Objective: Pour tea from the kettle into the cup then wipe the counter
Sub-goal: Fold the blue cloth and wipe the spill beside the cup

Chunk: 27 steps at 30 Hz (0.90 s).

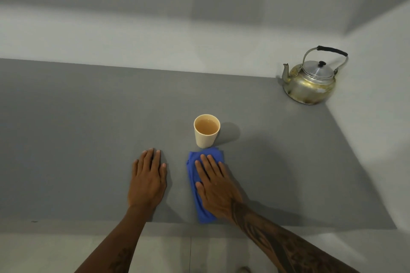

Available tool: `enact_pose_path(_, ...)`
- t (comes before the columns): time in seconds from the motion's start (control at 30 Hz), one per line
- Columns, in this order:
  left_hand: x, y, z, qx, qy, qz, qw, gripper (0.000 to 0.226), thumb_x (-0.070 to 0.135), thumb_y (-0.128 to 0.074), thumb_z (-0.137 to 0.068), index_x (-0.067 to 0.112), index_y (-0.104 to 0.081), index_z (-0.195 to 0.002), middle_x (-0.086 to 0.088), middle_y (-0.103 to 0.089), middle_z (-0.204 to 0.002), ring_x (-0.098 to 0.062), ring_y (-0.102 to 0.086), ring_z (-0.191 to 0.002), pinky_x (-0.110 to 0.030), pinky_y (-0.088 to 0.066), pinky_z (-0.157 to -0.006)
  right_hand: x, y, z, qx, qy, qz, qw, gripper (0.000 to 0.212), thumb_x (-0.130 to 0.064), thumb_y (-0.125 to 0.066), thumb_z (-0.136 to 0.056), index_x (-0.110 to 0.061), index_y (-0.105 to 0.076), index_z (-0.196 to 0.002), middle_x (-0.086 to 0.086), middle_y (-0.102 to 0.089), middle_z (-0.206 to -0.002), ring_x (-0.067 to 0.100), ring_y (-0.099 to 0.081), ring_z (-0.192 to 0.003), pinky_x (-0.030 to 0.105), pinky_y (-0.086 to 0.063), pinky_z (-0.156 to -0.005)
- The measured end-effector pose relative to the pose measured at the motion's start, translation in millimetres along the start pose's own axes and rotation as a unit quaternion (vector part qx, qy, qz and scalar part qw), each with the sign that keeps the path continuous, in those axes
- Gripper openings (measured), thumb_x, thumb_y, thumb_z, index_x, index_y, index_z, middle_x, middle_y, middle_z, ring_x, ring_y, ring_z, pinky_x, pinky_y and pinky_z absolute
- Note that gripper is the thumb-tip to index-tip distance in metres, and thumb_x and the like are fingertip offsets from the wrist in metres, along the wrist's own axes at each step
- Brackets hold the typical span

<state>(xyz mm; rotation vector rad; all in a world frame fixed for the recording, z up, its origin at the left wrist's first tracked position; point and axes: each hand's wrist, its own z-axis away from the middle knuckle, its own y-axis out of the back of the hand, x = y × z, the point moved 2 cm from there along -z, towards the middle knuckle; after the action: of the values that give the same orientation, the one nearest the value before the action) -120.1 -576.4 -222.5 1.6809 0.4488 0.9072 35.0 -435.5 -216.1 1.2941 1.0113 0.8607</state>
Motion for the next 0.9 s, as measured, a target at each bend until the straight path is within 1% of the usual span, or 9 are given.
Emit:
enact_pose_path(0.17,-0.6,-0.9,-1.8,0.015,-0.001,-0.011,1.0,0.053,0.037,-0.023,-0.098,0.012,-0.035,-0.143,-0.01,-0.038,-0.15,-0.025,-0.028,-0.143,-0.044,-0.02,-0.118,-29.9,-4.2,-32.6,-0.015,0.057,-0.007,0.998,0.059,-0.039,-0.023,-0.098,-0.01,-0.022,-0.149,0.014,-0.03,-0.156,0.032,-0.026,-0.144,0.052,-0.027,-0.115)
enact_pose_path(0.27,-3.5,-1.5,-1.7,0.006,-0.01,-0.004,1.0,0.052,0.034,-0.021,-0.098,0.012,-0.034,-0.143,-0.011,-0.038,-0.15,-0.026,-0.028,-0.143,-0.046,-0.023,-0.118,-43.8,-5.5,-59.1,-0.016,0.072,-0.006,0.997,0.06,-0.039,-0.023,-0.097,-0.009,-0.022,-0.149,0.015,-0.031,-0.155,0.033,-0.026,-0.144,0.051,-0.026,-0.116)
enact_pose_path(0.33,-4.4,-1.6,-0.9,-0.001,-0.016,-0.004,1.0,0.053,0.032,-0.018,-0.098,0.009,-0.034,-0.143,-0.012,-0.038,-0.15,-0.026,-0.029,-0.142,-0.048,-0.025,-0.117,-49.2,-5.6,-74.6,-0.02,0.072,-0.01,0.997,0.06,-0.039,-0.022,-0.097,-0.009,-0.024,-0.149,0.014,-0.031,-0.155,0.032,-0.028,-0.144,0.049,-0.026,-0.116)
enact_pose_path(0.4,-4.8,-0.4,-1.4,-0.004,-0.018,0.0,1.0,0.054,0.031,-0.016,-0.098,0.007,-0.034,-0.143,-0.013,-0.039,-0.149,-0.027,-0.031,-0.141,-0.049,-0.028,-0.115,-52.2,-5.6,-89.6,-0.019,0.064,-0.011,0.998,0.061,-0.04,-0.022,-0.096,-0.009,-0.028,-0.147,0.014,-0.035,-0.153,0.031,-0.033,-0.142,0.049,-0.029,-0.115)
enact_pose_path(0.53,-5.7,1.0,-3.2,-0.002,-0.027,-0.013,1.0,0.054,0.03,-0.018,-0.097,0.005,-0.036,-0.142,-0.014,-0.042,-0.147,-0.029,-0.035,-0.139,-0.049,-0.031,-0.114,-52.4,-8.4,-108.7,-0.012,0.037,-0.018,0.999,0.061,-0.041,-0.018,-0.096,-0.01,-0.035,-0.145,0.013,-0.04,-0.15,0.031,-0.039,-0.138,0.048,-0.034,-0.112)
enact_pose_path(0.6,-6.8,0.4,-3.5,0.009,-0.025,-0.008,1.0,0.052,0.03,-0.021,-0.097,0.007,-0.038,-0.141,-0.013,-0.044,-0.146,-0.029,-0.037,-0.137,-0.048,-0.031,-0.113,-48.9,-9.2,-99.2,-0.008,0.041,-0.024,0.999,0.06,-0.042,-0.017,-0.097,-0.01,-0.034,-0.146,0.013,-0.037,-0.152,0.031,-0.036,-0.14,0.048,-0.033,-0.113)
enact_pose_path(0.73,-7.4,-1.4,-4.4,0.025,-0.016,-0.016,0.999,0.049,0.029,-0.026,-0.097,0.01,-0.039,-0.14,-0.013,-0.045,-0.145,-0.029,-0.037,-0.137,-0.046,-0.029,-0.114,-28.6,-5.3,-46.3,0.013,0.061,-0.007,0.998,0.059,-0.039,-0.029,-0.096,-0.01,-0.029,-0.147,0.013,-0.03,-0.156,0.03,-0.029,-0.143,0.046,-0.026,-0.115)
enact_pose_path(0.83,-5.7,-0.8,-3.0,0.022,-0.006,-0.015,1.0,0.051,0.032,-0.024,-0.097,0.011,-0.037,-0.142,-0.012,-0.042,-0.147,-0.028,-0.034,-0.138,-0.045,-0.026,-0.116,-1.8,-2.9,-6.8,0.023,0.047,0.0,0.999,0.059,-0.039,-0.03,-0.097,-0.011,-0.027,-0.148,0.011,-0.027,-0.157,0.027,-0.026,-0.145,0.045,-0.025,-0.115)
enact_pose_path(0.9,-4.8,0.3,-2.5,0.017,-0.009,-0.017,1.0,0.053,0.034,-0.021,-0.097,0.011,-0.035,-0.143,-0.011,-0.04,-0.148,-0.027,-0.032,-0.139,-0.044,-0.025,-0.117,16.3,-0.5,8.6,0.017,0.031,0.014,0.999,0.058,-0.04,-0.029,-0.097,-0.012,-0.029,-0.148,0.01,-0.028,-0.157,0.027,-0.028,-0.144,0.046,-0.026,-0.114)
